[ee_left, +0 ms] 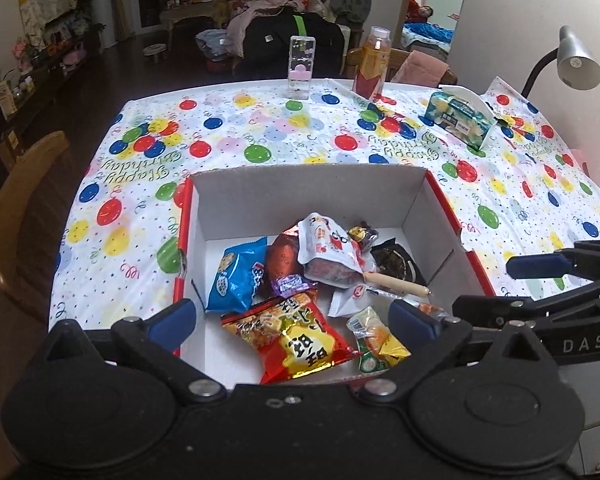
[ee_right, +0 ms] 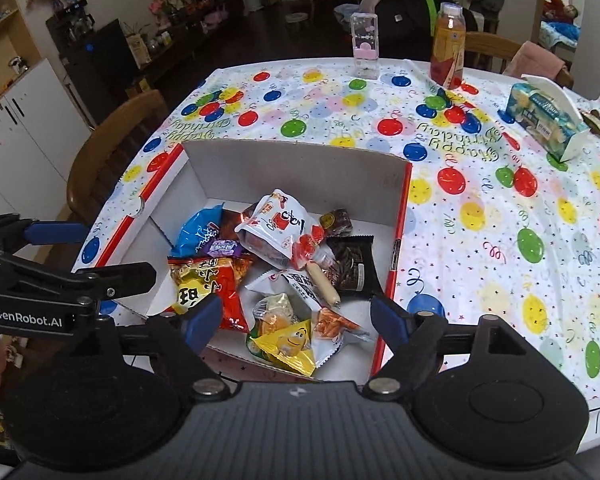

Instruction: Organize snacks

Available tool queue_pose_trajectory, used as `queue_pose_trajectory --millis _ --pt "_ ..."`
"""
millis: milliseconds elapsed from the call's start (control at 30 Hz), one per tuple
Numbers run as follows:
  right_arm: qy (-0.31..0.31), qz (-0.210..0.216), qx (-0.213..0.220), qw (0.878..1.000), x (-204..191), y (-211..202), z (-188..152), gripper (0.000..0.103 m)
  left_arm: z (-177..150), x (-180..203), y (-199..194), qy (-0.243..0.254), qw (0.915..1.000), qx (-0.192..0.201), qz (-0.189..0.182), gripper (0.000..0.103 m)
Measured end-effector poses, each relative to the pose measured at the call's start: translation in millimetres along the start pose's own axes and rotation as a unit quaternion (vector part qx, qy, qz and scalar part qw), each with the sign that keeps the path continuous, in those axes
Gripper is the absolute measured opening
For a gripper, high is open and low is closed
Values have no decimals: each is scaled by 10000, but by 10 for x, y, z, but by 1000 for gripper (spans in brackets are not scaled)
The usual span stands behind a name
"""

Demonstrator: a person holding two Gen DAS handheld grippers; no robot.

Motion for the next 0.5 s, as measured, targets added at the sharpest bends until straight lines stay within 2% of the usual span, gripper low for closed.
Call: queue_pose_trajectory --millis 100,167,367,500 --pt "-72 -116 -8 9999 -24 -8 -15 83 -26 -20 -18 -27 10000 24 86 102" --pt "-98 -206 5 9997 -36 -10 -20 89 -40 -40 -27 -86 9999 26 115 102" --pt "-124 -286 55 9995 -63 -38 -20 99 -45 -125 -88 -250 9993 110 248 103" --pt "-62 -298 92 9995 -82 -59 -25 101 -53 -183 -111 -316 9989 124 308 103"
Point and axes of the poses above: each gripper's, at about its wrist camera, not at the fingertips, and y roughly the way its jaws point, x to its right, z to its top, the point moved 9 cm from there along y, roughly the way its jaws point
